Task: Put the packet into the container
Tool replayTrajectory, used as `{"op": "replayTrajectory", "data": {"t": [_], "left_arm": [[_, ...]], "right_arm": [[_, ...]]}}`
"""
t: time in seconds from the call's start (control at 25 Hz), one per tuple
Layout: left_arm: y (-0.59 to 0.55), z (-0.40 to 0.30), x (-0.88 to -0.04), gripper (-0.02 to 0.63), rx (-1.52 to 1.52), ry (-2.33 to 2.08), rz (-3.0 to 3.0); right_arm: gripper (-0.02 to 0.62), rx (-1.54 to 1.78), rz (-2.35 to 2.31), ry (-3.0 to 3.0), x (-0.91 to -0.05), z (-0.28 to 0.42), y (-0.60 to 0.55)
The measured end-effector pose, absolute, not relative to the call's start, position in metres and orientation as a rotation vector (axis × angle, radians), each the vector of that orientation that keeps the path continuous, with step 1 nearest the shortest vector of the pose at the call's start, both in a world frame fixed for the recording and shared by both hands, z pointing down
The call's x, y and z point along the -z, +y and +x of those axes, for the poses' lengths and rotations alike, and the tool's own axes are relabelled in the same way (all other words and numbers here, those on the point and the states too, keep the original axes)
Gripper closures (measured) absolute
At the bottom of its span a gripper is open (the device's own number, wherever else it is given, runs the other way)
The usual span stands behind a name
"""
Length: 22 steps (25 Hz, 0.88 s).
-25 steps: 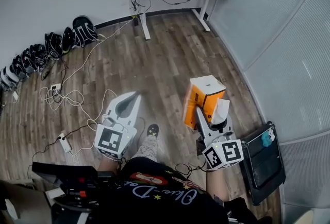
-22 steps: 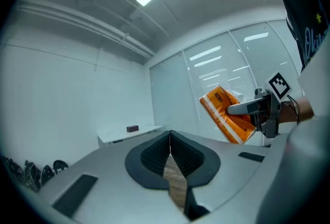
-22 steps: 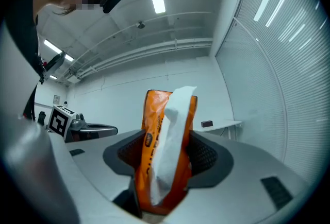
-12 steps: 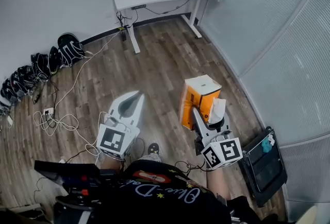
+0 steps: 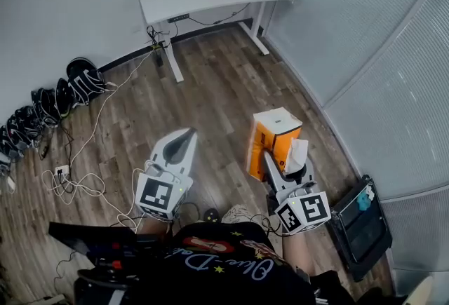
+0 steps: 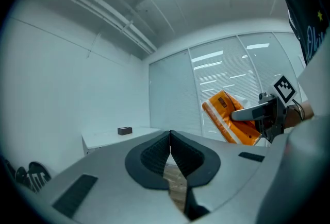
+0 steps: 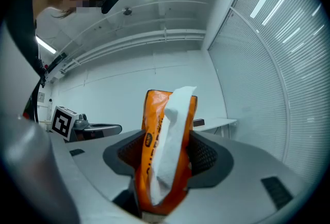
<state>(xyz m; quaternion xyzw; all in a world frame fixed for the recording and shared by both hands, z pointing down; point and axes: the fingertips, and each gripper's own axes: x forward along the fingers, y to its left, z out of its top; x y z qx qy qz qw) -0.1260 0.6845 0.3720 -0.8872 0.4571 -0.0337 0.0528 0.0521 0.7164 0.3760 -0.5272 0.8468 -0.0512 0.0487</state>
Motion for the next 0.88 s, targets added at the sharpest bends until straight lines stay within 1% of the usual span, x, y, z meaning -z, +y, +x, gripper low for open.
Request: {"op": "replayTrajectory", "data": {"t": [0.24,0.4,0.88], "left_arm": [[0.609,-0.126,-0.360,0.597,0.106,1.411,-2.699],[0.560,-0.111,-0.358,0.597,0.106,1.457,-2.671],[0.393,-0.024,-0.344,0.597,0.072,1.516,-2.613]], "right_arm": [[0.351,0.162,-1.599,2.612,-0.364,0.052,0.635],[0.351,0.159,-1.558,2.634,-0.368,0.069,0.577],[0.351,0.135,-1.469,2.665,-0.359,0.156,0.401]]}}
